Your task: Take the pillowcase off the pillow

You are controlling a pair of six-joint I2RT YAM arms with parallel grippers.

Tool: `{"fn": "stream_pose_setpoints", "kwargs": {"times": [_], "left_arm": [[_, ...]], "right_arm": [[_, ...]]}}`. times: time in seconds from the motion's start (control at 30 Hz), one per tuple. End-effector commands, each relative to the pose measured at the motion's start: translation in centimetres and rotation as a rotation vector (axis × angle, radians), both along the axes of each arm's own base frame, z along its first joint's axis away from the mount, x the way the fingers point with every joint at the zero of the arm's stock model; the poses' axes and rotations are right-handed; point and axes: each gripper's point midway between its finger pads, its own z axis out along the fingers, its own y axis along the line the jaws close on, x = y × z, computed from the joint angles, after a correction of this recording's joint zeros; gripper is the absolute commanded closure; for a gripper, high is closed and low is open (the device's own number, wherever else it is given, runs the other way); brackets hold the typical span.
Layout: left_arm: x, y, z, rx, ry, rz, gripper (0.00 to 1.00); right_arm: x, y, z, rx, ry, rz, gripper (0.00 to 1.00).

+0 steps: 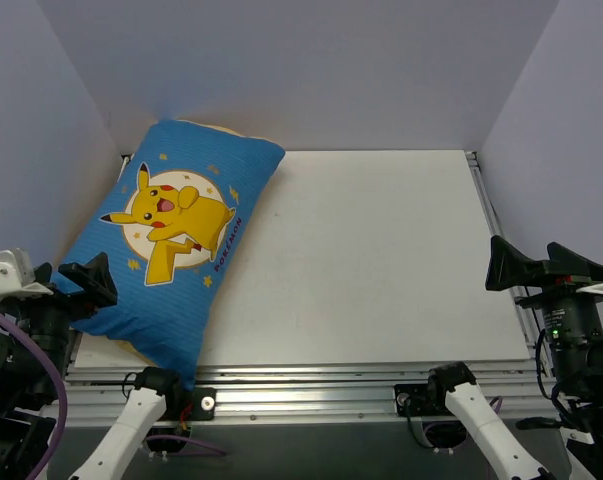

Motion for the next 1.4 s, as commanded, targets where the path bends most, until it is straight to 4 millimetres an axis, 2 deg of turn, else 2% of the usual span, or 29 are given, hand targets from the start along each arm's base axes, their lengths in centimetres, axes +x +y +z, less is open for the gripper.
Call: {"fn": "stream_pose_setpoints", "kwargs": {"times": [0.0,0.17,0.23,0.33,0.53,0.57,0.6,0.63,0.67,0.73,0.77,0.83,0.87,0.93,1.03,1.07,1.27,1.33,1.37], "left_arm": [[0.4,-0.5,-0.5,-0.004,0.034,-0.018,0.06],[1.9,-1.3,-1.7,-0.009,0.113,-0.040,0.06],[2.4,-1.7,-1.9,-0.014,0.133,-0.052,0.06],[4.2,-2.6,-3.4,-0.035,0.209,-0.065,0.06],[9.6,-7.2,-8.7,-0.056,0.454,-0.211,0.06],[11.2,-7.9,-9.7,-0.044,0.493,-0.230,0.06],[12.1,-8.4,-10.4,-0.045,0.514,-0.244,0.06],[13.0,-8.8,-10.8,-0.039,0.527,-0.251,0.06],[14.8,-9.4,-11.3,-0.022,0.533,-0.257,0.06],[16.7,-9.6,-11.8,0.013,0.534,-0.234,0.06],[18.4,-10.5,-12.3,0.062,0.536,-0.246,0.06],[20.2,-10.3,-12.8,0.143,0.540,-0.187,0.06],[21.8,-11.0,-14.0,0.215,0.568,-0.188,0.06],[23.9,-10.7,-15.6,0.316,0.611,-0.128,0.06],[26.0,-11.2,-17.3,0.364,0.638,-0.106,0.06],[27.0,-11.3,-18.8,0.412,0.670,-0.103,0.06],[29.2,-11.4,-25.4,0.477,0.773,-0.050,0.06],[29.0,-11.2,-28.2,0.497,0.822,-0.052,0.05],[29.2,-11.4,-28.9,0.492,0.821,-0.055,0.09]], "right_arm": [[0.9,0.4,0.6,0.006,-0.018,0.009,0.00],[1.7,1.1,-0.6,0.033,0.011,0.032,0.00],[2.4,1.7,-1.7,0.040,0.045,0.052,0.00],[3.7,2.4,-3.4,0.062,0.102,0.067,0.00],[6.4,3.0,-8.7,0.104,0.289,0.041,0.00],[6.7,3.3,-9.3,0.107,0.309,0.051,0.00],[6.9,3.6,-9.9,0.111,0.327,0.062,0.00],[7.2,4.0,-10.4,0.109,0.346,0.074,0.00],[7.4,4.7,-11.3,0.103,0.371,0.113,0.00],[7.9,5.4,-12.0,0.105,0.394,0.141,0.00],[8.1,5.7,-12.6,0.104,0.411,0.150,0.00],[8.4,6.5,-13.2,0.108,0.432,0.188,0.00],[8.5,6.7,-13.5,0.109,0.442,0.193,0.00],[8.6,7.0,-13.9,0.109,0.456,0.210,0.00],[8.6,7.2,-14.6,0.108,0.474,0.221,0.00],[8.6,7.3,-14.8,0.111,0.478,0.222,0.00],[8.3,7.6,-15.7,0.111,0.498,0.240,0.00],[8.3,7.6,-16.1,0.111,0.508,0.242,0.00],[8.2,7.7,-16.3,0.110,0.512,0.245,0.00]]}}
